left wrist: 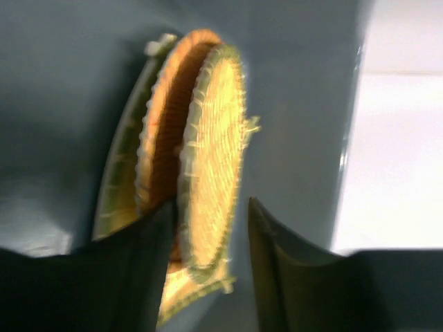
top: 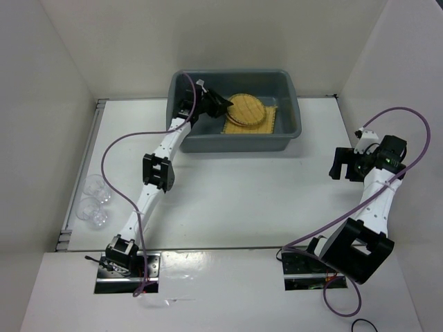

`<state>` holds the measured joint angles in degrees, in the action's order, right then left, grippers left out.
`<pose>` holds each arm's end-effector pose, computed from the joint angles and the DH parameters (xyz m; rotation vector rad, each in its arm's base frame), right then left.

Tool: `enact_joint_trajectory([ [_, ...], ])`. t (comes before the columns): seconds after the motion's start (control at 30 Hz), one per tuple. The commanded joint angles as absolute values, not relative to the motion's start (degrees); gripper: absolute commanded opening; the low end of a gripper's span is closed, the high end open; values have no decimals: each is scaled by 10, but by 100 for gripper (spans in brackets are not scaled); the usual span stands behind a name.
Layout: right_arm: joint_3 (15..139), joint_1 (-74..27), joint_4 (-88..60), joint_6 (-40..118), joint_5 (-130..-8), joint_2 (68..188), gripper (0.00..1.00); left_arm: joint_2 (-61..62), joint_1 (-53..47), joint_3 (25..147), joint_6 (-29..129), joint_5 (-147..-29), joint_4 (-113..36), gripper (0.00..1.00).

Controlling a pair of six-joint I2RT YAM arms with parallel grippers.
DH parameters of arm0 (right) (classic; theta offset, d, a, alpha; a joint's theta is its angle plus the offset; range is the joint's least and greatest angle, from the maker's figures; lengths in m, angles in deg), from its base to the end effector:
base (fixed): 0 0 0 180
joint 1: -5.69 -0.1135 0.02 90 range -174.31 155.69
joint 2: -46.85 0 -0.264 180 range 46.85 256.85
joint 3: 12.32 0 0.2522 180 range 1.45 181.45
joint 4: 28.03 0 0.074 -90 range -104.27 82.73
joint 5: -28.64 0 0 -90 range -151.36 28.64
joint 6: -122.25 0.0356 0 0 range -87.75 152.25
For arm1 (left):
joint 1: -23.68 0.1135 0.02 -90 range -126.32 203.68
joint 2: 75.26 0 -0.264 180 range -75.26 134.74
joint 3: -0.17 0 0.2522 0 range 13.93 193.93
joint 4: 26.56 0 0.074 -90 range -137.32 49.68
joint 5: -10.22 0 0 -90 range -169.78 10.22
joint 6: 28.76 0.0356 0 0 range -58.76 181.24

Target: Place the mixed dishes into the plastic bin

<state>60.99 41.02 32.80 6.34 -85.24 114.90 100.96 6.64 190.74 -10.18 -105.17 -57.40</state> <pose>0.1982 -0.1228 0.2936 0.0407 2.4258 0.0585 0.5974 -0.1991 0.1633 -0.6390 2.0095 -1.4190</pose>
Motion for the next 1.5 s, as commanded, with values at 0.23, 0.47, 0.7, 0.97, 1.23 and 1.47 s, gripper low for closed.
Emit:
enact_joint_trajectory([
  [0.23,609,419,308,52,-874,1162,98,977,77,1938,-100,-1047,-521,100],
  [0.47,609,419,308,46,-874,1162,98,955,103,1938,-28,-1021,-600,100],
  [0.7,609,419,308,46,-874,1162,98,900,115,1938,81,-1009,-673,94],
  [0.97,609,419,313,40,-885,1172,98,729,75,1938,351,-598,-928,99],
  [1.23,609,419,329,17,-909,1190,98,556,130,1785,165,-343,-1149,99],
  [1.47,609,419,335,1,-927,1185,98,316,202,1367,49,-329,-1141,99],
])
